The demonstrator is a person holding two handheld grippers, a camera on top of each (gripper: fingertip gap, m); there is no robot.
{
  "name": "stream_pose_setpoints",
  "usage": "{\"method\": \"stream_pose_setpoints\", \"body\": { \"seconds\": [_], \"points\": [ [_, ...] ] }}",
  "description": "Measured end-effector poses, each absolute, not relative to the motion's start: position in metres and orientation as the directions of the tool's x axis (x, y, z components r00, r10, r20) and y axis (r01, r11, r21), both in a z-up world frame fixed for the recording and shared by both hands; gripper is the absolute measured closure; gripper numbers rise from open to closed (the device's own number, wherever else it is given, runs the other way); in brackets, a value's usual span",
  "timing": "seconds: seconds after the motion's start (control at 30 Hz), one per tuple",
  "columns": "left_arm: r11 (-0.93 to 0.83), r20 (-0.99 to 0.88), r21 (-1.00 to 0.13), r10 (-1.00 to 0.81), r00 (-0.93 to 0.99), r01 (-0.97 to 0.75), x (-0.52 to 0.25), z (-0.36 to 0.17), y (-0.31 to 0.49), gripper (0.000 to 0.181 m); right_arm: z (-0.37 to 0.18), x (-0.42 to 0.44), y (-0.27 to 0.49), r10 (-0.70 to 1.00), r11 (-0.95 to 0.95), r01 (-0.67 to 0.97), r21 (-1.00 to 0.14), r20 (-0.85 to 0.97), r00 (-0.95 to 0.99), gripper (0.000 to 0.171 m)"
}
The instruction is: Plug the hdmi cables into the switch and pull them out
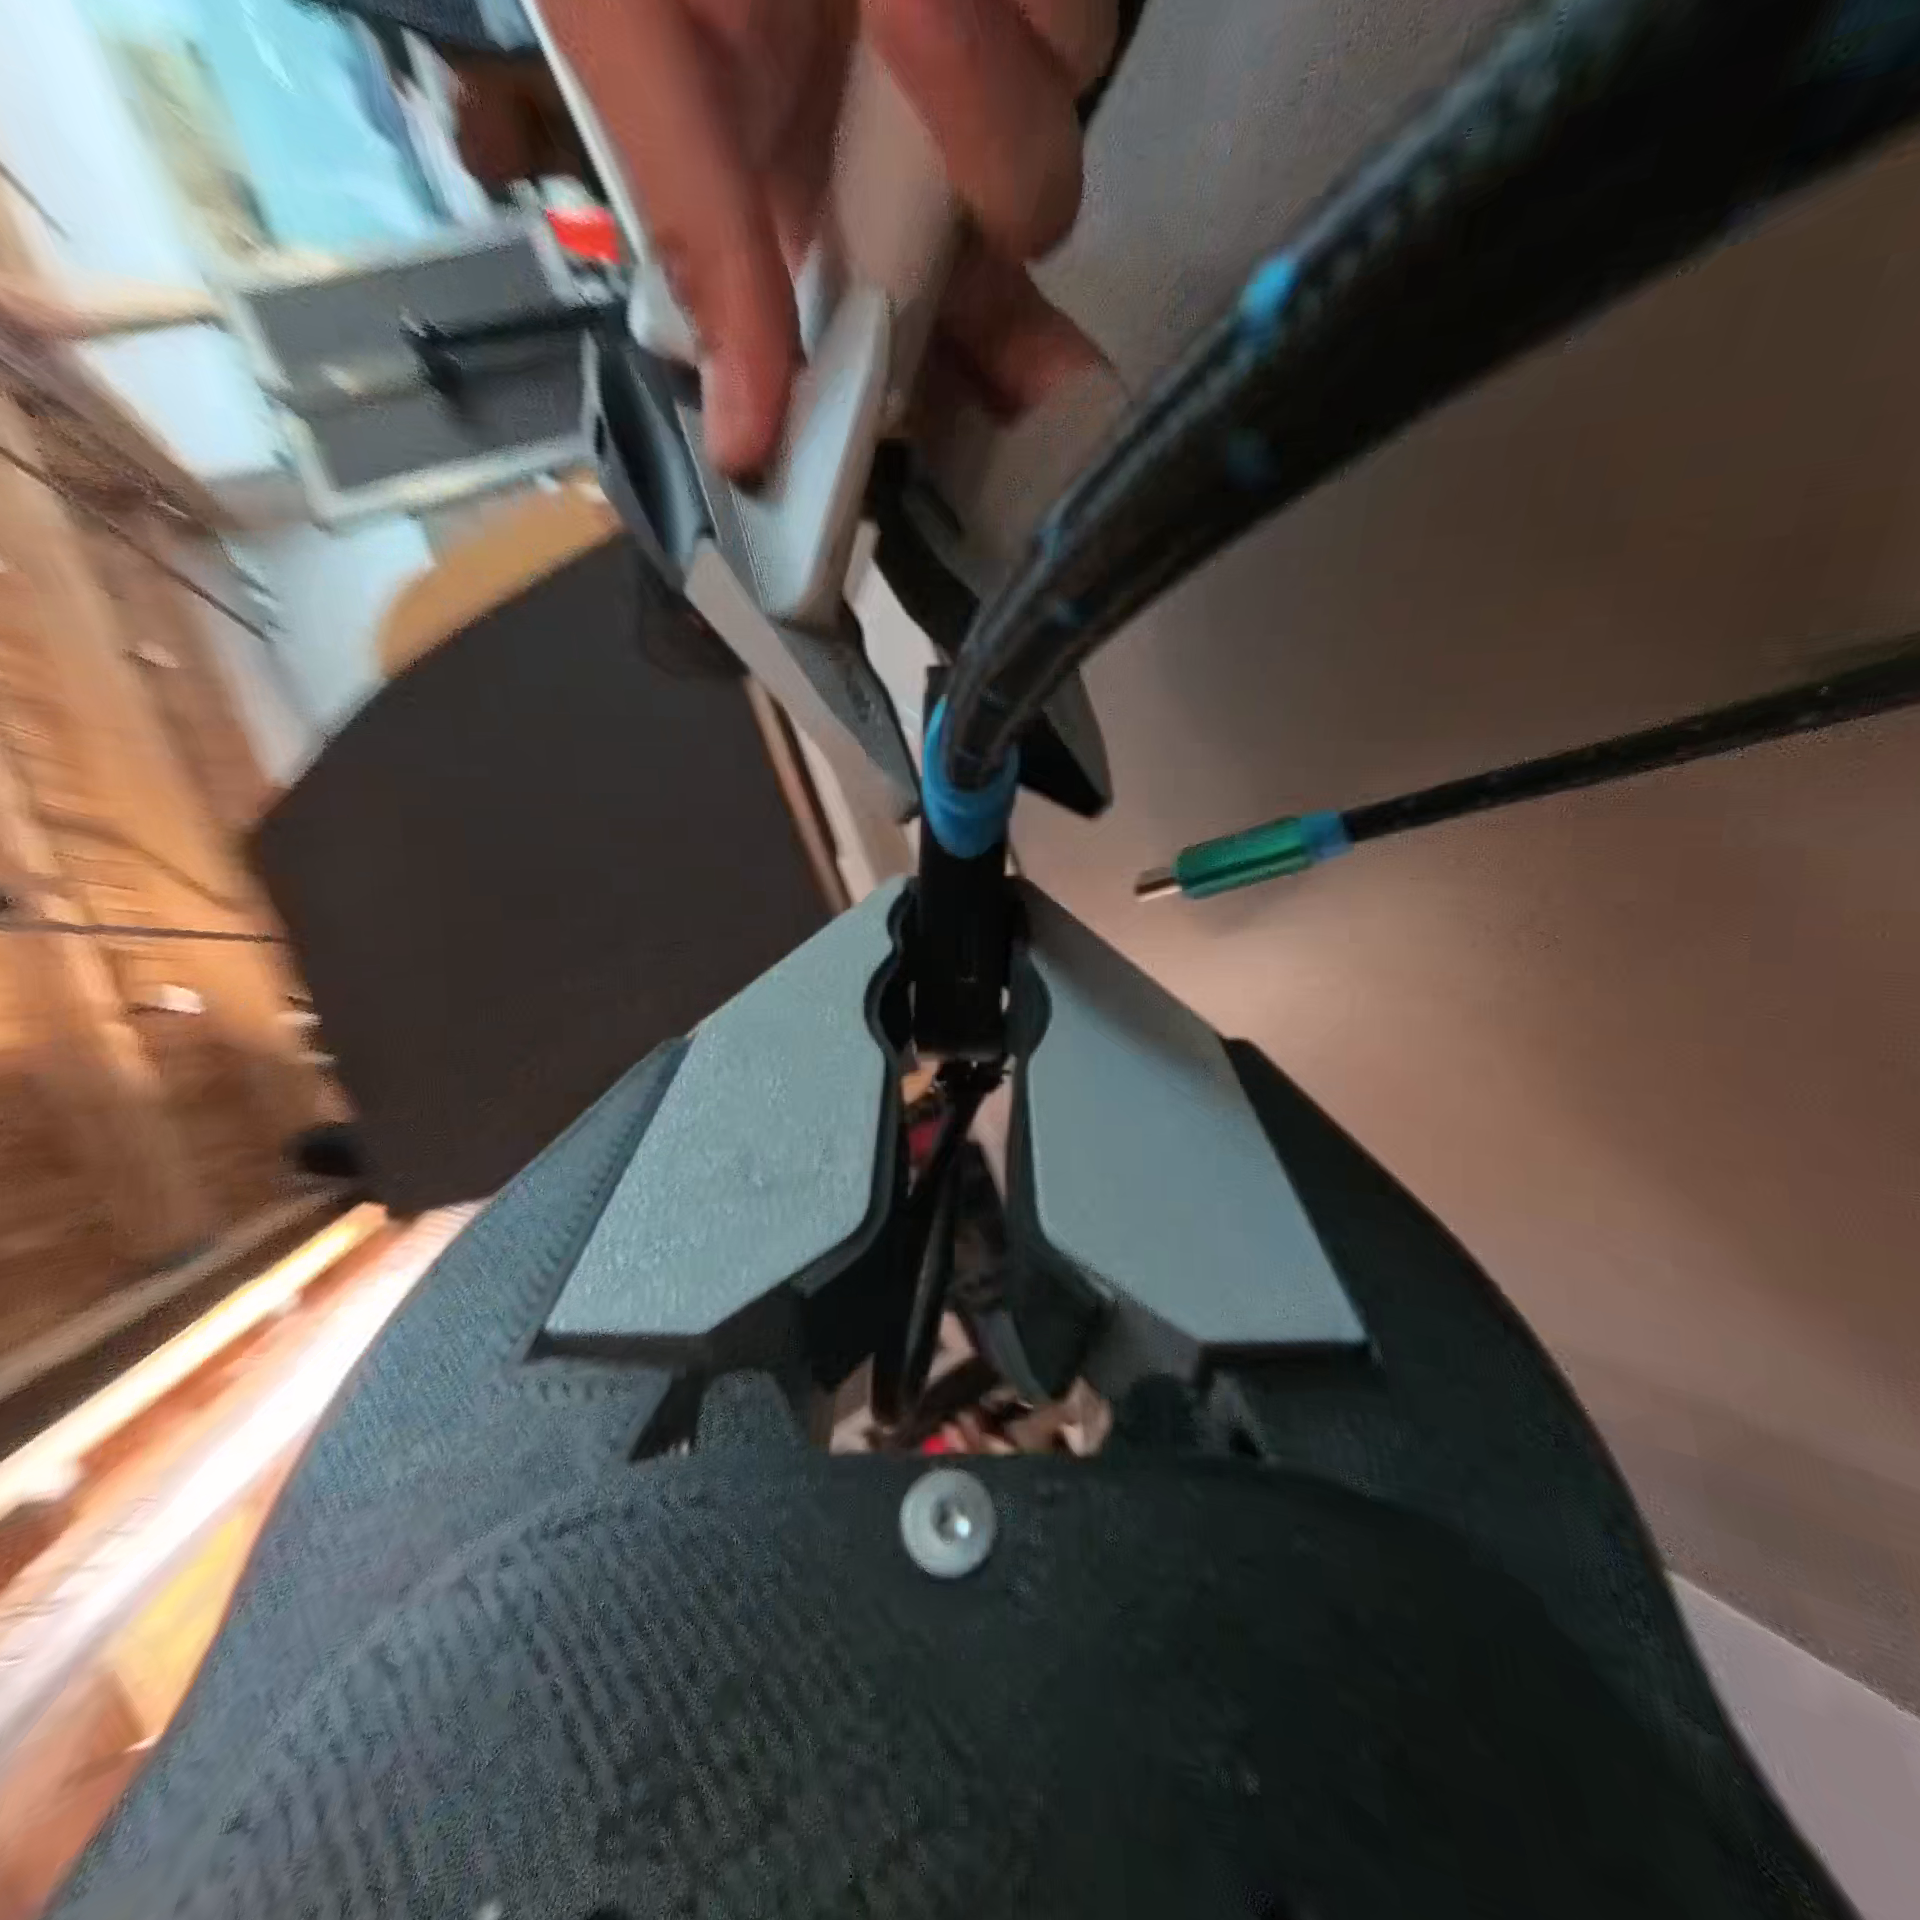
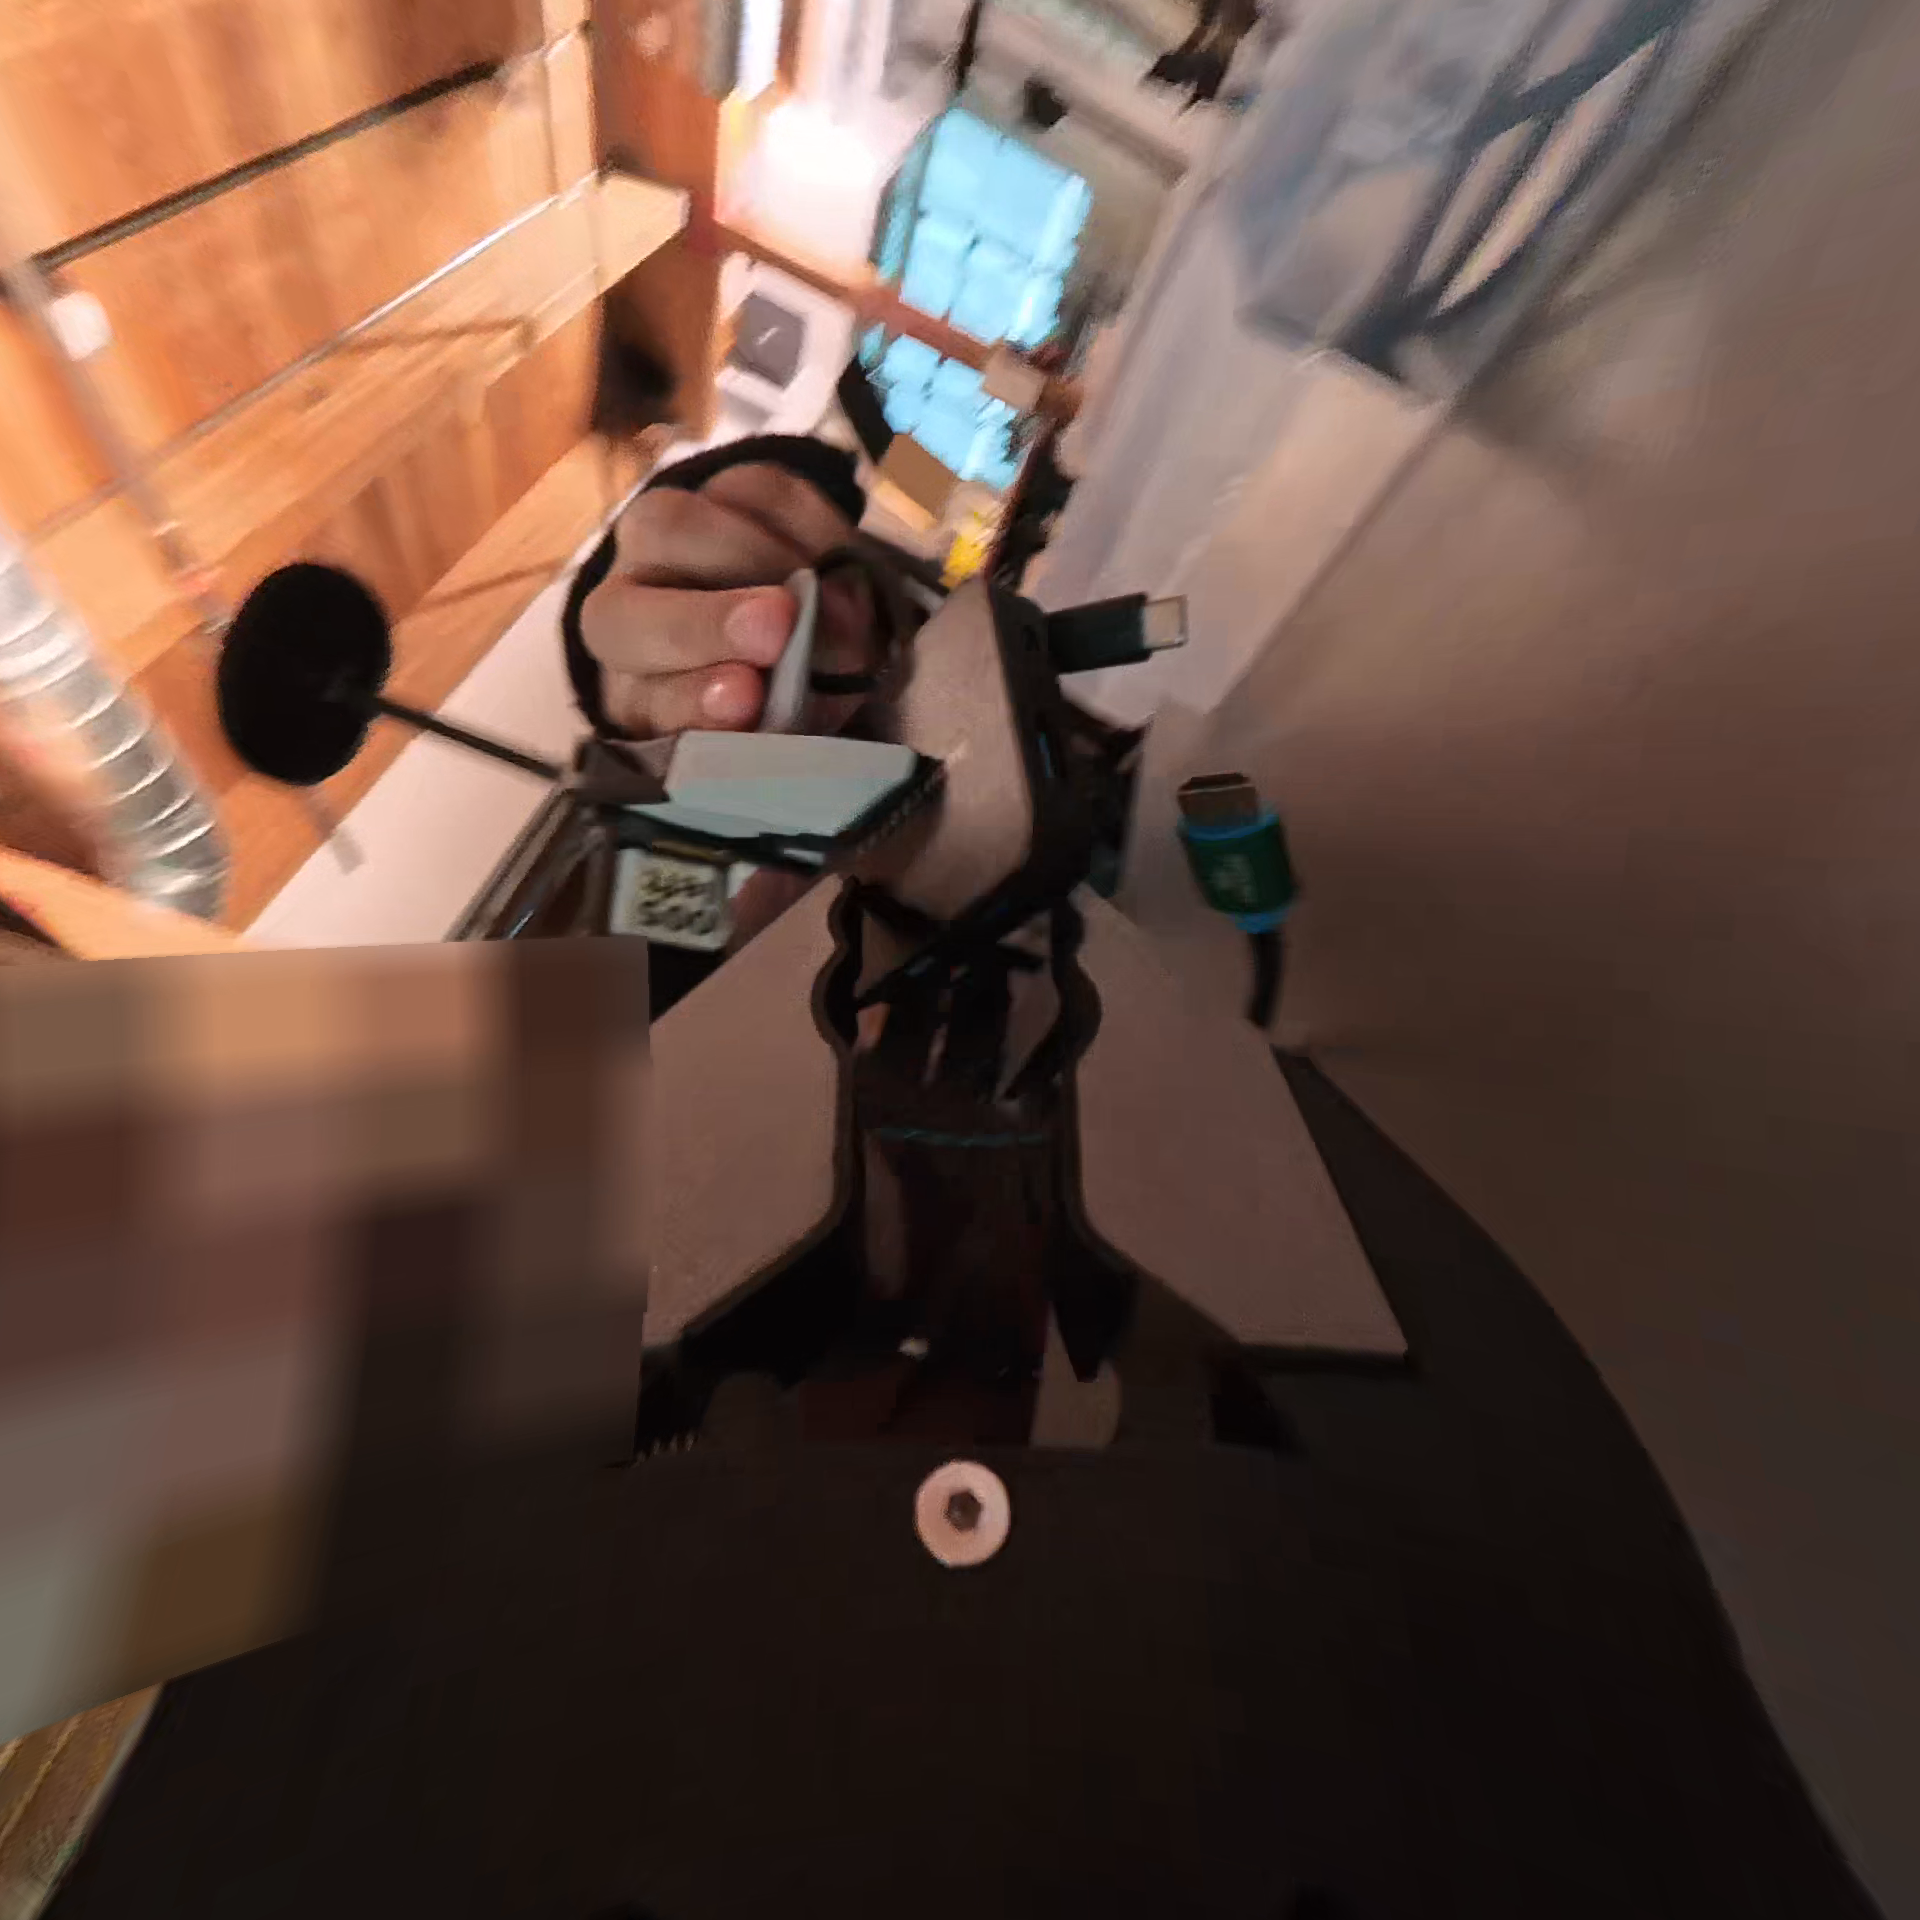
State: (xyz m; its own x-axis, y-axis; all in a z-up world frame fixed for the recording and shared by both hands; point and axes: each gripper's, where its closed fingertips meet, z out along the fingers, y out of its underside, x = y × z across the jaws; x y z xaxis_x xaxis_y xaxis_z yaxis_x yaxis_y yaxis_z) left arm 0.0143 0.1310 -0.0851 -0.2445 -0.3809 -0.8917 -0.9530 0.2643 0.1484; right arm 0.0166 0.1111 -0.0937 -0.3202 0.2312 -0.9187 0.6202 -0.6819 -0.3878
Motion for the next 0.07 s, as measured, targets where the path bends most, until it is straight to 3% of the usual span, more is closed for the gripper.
{"method": "stream_pose_setpoints", "body": {
  "seconds": [0.03, 0.07],
  "points": [
    [0.241, -0.881, 0.113, -0.425, -0.210, -0.964, 0.009, -0.089, 0.134, 0.169, -0.100, 0.015, 0.123, 0.282, -0.709, 0.585, -0.395, -0.918, -0.278, 0.139],
    [0.221, -0.863, 0.071, -0.476, -0.171, -0.973, 0.005, -0.095, 0.136, 0.169, -0.108, 0.015, 0.137, 0.359, -0.727, 0.541, -0.423, -0.906, -0.225, 0.145]
  ]
}}
